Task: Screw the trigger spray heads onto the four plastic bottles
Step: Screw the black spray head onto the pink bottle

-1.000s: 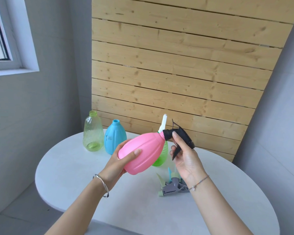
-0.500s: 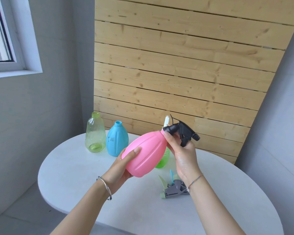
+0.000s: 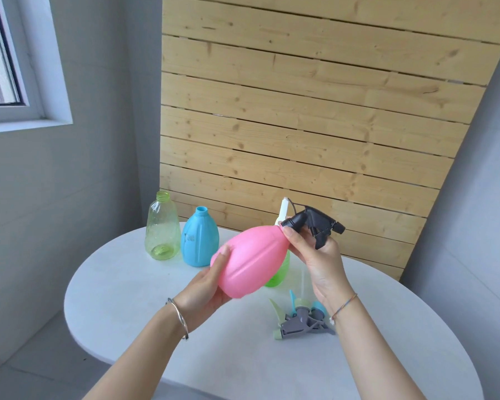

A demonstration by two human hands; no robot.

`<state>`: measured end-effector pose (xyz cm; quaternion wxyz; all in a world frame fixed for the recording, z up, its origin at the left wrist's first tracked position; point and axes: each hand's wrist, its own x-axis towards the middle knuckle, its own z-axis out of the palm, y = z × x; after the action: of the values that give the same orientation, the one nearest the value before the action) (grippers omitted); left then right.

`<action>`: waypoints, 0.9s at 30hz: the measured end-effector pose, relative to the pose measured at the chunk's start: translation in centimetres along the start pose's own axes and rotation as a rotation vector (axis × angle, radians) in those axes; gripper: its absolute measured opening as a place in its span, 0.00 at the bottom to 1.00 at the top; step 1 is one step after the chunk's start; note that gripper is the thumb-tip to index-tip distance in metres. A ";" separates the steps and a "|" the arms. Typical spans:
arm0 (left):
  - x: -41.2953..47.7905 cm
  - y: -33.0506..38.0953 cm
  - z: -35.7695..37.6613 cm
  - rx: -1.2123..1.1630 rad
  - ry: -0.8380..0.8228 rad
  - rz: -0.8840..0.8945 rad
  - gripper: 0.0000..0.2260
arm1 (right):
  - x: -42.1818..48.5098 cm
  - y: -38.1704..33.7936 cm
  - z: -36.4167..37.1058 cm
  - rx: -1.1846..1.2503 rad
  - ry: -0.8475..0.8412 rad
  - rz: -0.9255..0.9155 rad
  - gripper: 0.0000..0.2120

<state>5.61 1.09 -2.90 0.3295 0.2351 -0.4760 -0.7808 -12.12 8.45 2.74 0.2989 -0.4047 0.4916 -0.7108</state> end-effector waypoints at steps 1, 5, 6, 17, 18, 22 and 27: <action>0.0 0.1 0.0 -0.024 -0.020 0.018 0.23 | 0.0 0.0 0.0 0.013 0.003 0.008 0.15; -0.2 0.1 -0.2 -0.013 -0.081 -0.093 0.24 | -0.3 -0.2 0.5 0.001 -0.007 0.017 0.16; -0.2 0.1 -0.2 -0.024 -0.073 -0.124 0.26 | -0.3 -0.2 0.6 -0.005 -0.012 0.015 0.16; -0.3 0.8 -0.5 -0.020 -0.096 -0.174 0.30 | -0.4 -0.2 0.4 0.053 -0.032 0.043 0.08; -0.4 0.8 -0.6 0.011 -0.088 -0.175 0.30 | -0.4 -0.2 0.4 0.056 -0.030 0.045 0.08; -0.4 1.1 -0.7 0.048 -0.050 -0.005 0.37 | -0.3 -0.3 0.3 0.108 0.014 0.080 0.04; -0.3 1.1 -0.8 -0.089 -0.094 -0.138 0.28 | -0.6 -0.2 0.8 0.082 -0.009 0.066 0.05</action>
<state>6.63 0.46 -2.24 0.2624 0.2157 -0.4385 -0.8321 -11.13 8.58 2.89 0.3408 -0.3790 0.4735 -0.7183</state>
